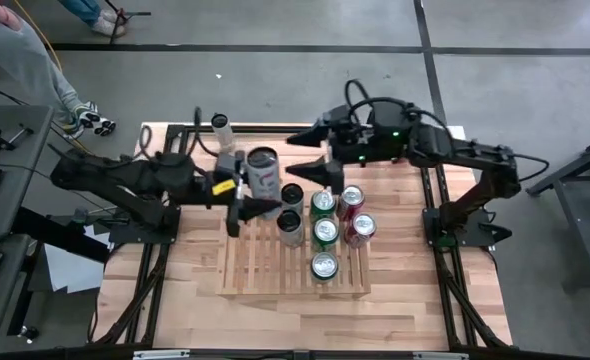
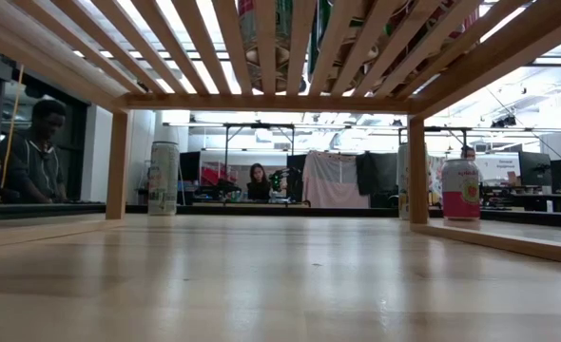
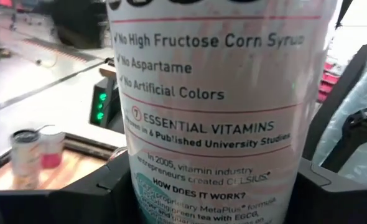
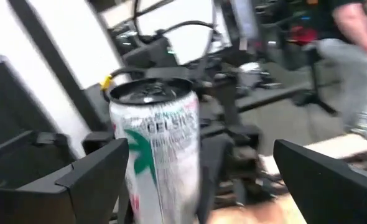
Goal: Place canned beverage on shelf
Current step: Put the white-pink soda can on the shelf aligned with the other white-pink soda cans
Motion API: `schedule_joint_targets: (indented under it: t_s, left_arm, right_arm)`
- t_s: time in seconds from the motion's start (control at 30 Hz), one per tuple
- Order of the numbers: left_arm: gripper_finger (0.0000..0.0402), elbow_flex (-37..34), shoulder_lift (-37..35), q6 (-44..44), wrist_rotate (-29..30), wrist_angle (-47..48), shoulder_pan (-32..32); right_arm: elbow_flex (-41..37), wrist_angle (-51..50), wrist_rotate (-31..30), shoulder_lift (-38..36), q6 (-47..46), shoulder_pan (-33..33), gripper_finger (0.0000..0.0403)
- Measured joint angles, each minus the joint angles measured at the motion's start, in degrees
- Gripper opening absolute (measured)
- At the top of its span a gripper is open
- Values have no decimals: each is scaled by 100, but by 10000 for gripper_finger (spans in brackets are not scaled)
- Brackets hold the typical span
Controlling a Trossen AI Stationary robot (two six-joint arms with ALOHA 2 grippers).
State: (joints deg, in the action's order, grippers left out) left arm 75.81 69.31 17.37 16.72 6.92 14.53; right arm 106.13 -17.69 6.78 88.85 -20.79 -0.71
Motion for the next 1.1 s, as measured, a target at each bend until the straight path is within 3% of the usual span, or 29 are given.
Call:
schedule_joint_targets:
  t_s: [0.1, 0.3, 0.6, 0.8, 1.1]
  left_arm:
    - [247, 0, 143, 9, -89, -233, 17]
    - [248, 2, 221, 55, -93, -234, 13]
    - [249, 4, 248, 50, -96, -274, 13]
    - [249, 4, 285, 55, -200, -258, 13]
    - [250, 4, 301, 77, -285, -243, 17]
  right_arm:
    - [-2, 355, 387, 157, -18, 55, 385]
    - [-2, 528, 430, 202, 160, 310, 385]
    - [-2, 639, -239, 413, 176, 544, 385]
    - [-2, 923, -288, 503, 260, 577, 382]
    - [-2, 1014, -343, 458, 417, 705, 315]
